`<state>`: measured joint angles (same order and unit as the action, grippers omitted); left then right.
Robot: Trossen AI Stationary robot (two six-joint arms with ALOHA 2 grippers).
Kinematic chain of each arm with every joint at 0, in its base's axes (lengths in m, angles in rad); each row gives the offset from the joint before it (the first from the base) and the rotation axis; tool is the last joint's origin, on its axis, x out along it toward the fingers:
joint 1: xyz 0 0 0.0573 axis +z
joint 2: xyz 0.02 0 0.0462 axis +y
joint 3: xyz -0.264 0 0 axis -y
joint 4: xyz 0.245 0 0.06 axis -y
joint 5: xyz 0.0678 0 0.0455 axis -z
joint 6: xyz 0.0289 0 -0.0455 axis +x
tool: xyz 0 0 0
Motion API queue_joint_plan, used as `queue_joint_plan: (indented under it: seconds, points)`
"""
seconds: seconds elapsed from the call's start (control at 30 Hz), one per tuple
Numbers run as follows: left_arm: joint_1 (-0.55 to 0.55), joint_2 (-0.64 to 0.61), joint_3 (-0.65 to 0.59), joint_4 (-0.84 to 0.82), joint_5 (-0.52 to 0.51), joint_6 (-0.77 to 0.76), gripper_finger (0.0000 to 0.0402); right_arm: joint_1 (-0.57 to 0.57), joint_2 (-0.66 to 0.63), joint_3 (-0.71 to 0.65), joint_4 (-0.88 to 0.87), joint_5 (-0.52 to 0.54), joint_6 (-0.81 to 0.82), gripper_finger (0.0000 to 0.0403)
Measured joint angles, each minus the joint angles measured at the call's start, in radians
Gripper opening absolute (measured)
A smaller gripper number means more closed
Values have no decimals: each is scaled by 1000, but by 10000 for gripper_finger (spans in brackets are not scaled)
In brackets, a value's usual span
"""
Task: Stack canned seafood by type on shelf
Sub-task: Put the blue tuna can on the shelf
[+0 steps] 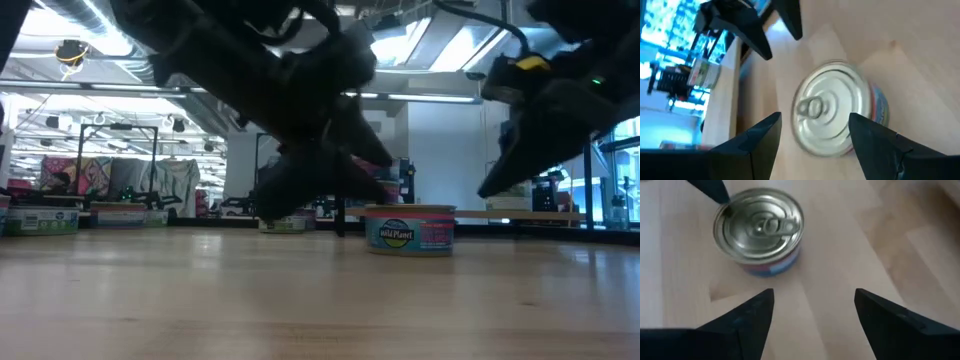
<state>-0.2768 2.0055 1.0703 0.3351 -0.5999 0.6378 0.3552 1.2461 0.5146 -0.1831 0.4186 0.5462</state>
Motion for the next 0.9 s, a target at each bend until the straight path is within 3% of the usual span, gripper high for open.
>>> queue_joint_plan:
  seconds: [0.33,0.57,0.9]
  points:
    - [-5,43,22,0,-5,11,219,66,1,-44,37,68,77,279]
    - [-25,54,13,-97,28,-107,180,64,1,-44,90,64,26,279]
    - [-23,52,15,-94,19,-119,158,64,0,-44,139,59,-27,279]
